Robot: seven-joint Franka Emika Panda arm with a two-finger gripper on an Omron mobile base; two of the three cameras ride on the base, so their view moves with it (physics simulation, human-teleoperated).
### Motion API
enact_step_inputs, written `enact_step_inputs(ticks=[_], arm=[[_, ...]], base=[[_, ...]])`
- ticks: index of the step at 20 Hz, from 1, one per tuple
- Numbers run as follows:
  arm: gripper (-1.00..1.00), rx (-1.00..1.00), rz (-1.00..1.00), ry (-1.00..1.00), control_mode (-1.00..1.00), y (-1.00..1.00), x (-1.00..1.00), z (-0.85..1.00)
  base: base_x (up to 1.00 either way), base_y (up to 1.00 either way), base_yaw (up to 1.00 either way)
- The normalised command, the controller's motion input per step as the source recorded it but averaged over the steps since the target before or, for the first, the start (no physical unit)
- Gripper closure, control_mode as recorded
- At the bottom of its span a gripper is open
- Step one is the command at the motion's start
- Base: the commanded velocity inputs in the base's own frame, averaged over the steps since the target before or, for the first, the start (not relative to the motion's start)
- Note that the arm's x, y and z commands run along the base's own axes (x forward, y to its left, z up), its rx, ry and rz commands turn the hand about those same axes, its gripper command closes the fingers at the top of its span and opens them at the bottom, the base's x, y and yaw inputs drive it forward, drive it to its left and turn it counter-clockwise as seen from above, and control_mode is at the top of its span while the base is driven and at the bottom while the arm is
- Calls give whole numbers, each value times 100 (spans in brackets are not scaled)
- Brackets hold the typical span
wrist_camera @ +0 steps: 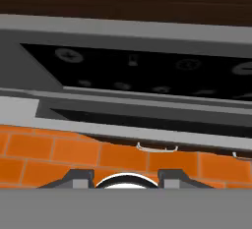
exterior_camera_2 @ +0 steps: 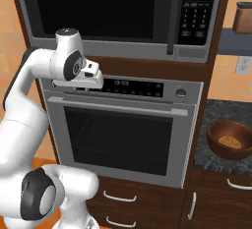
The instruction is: Open the microwave, place the bowl with waffle inside the microwave, then close the microwave door and turn it on.
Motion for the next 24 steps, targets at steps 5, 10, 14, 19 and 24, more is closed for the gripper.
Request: enact_step_inputs(ticks=[5, 10, 14, 19, 24], arm=[[-100, 0, -8, -23, -100, -26, -66, 9], [-100, 4, -2, -50, -100, -100, -94, 51], [-100, 22, -2, -38, -100, -100, -28, 57], [-100, 29, -1, -48, -100, -100, 3, 81], [-100, 13, -5, -31, -100, -100, -4, 70]], base=[[0, 0, 0], [0, 0, 0], [0, 0, 0], [0, 0, 0], [0, 0, 0]])
